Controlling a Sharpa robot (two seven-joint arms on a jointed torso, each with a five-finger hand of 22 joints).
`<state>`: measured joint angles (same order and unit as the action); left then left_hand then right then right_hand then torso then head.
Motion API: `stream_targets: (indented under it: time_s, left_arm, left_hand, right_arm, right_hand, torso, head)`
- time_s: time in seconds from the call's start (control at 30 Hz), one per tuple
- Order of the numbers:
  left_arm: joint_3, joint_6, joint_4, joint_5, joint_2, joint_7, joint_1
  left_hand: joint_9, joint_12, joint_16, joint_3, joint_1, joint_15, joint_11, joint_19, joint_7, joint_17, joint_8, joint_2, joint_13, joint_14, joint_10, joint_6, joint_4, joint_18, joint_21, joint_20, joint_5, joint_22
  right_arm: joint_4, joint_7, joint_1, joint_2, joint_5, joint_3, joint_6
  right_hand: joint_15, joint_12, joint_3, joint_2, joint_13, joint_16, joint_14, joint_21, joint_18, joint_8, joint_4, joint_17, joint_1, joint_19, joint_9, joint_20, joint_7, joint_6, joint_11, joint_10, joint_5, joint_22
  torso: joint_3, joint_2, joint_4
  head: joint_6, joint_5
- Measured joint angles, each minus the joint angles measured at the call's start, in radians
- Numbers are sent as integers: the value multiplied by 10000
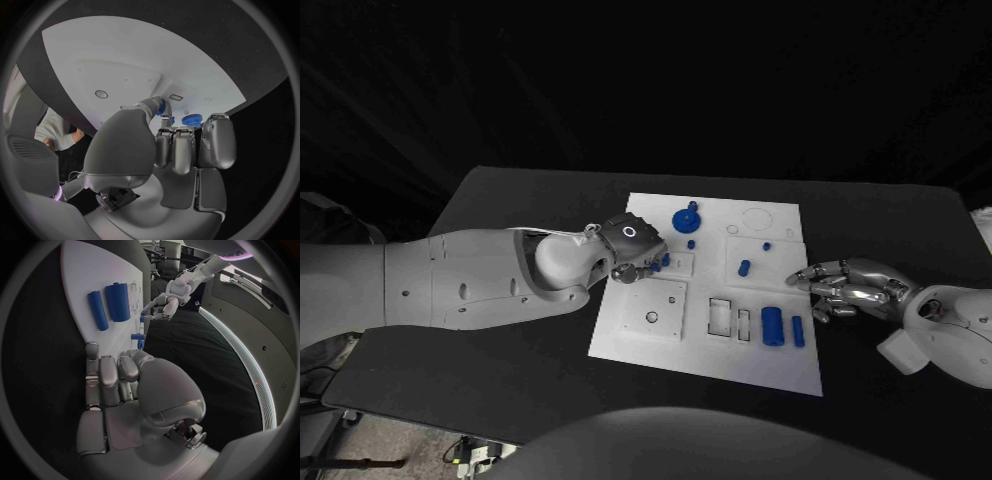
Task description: Assemble the parts on the task board
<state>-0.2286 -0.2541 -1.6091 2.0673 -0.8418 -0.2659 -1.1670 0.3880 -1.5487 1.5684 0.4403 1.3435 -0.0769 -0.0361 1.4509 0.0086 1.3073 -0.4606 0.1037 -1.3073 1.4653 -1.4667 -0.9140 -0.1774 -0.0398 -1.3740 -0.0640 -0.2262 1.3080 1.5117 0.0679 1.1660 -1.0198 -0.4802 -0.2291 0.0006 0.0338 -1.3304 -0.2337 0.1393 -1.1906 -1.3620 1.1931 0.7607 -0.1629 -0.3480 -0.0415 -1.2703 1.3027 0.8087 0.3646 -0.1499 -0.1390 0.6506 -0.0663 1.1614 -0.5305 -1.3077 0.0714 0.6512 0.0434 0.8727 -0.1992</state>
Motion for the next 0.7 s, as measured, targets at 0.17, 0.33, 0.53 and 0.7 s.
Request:
stream_targets:
  time_s: [0.17, 0.33, 0.53, 0.7]
  left_arm:
    - [-16, -129, 22, -12, 38, 3, 21]
    - [-26, -232, 26, -24, 29, -5, 32]
    - [-26, -422, -39, -26, -118, -121, 33]
    - [-26, -726, -171, 1, -277, -343, 33]
  left_hand:
    - [-1, -46, 0, 141, 52, 0, -36, 72, 15, 0, -185, 52, 0, 0, 36, 16, -143, -1, -75, 0, -80, -1]
    - [0, -46, 0, 276, 71, 0, -36, 72, 114, 1, -192, 75, 0, 0, 36, -88, -289, -2, -124, 0, -283, -1]
    - [0, -113, 0, 553, 169, 0, -36, 107, 168, 8, -192, 175, 0, 0, 36, -141, -408, -2, -210, 36, -657, -2]
    - [1, -198, 0, 1140, 113, 1, -36, 161, 181, 7, -227, 445, 0, 0, 36, -153, -450, 0, -480, 90, -875, -2]
  right_arm:
    - [5, -17, 1, -4, 0, 3, 4]
    - [18, -29, 2, -16, 0, 4, 9]
    - [29, -35, 0, -27, 2, 4, 12]
    - [41, -37, -1, -36, 3, 4, 10]
  right_hand:
    - [21, 0, 0, 0, 11, 0, -20, -1, 1, 0, 0, 12, 0, -35, 3, 32, 1, 0, -15, -23, 0, 0]
    - [1, 0, 1, 0, 30, 0, -72, -1, -3, 0, 0, 29, 0, -71, 3, -3, 1, 0, -7, -66, 0, 1]
    - [1, 0, 1, 0, 42, 0, -72, -48, -3, 0, -1, 38, 0, -72, 3, -4, 1, 0, -7, -66, 0, 1]
    - [1, 0, -27, 0, 54, 0, -72, -57, -3, 0, 27, 48, 0, -107, 2, 31, 1, 0, -7, -66, 0, 2]
  torso:
    - [0, 2, -1]
    - [0, 3, -1]
    - [0, 1, 0]
    - [0, 1, -1]
  head:
    - [0, -3]
    - [0, 7]
    - [0, 35]
    - [0, 45]
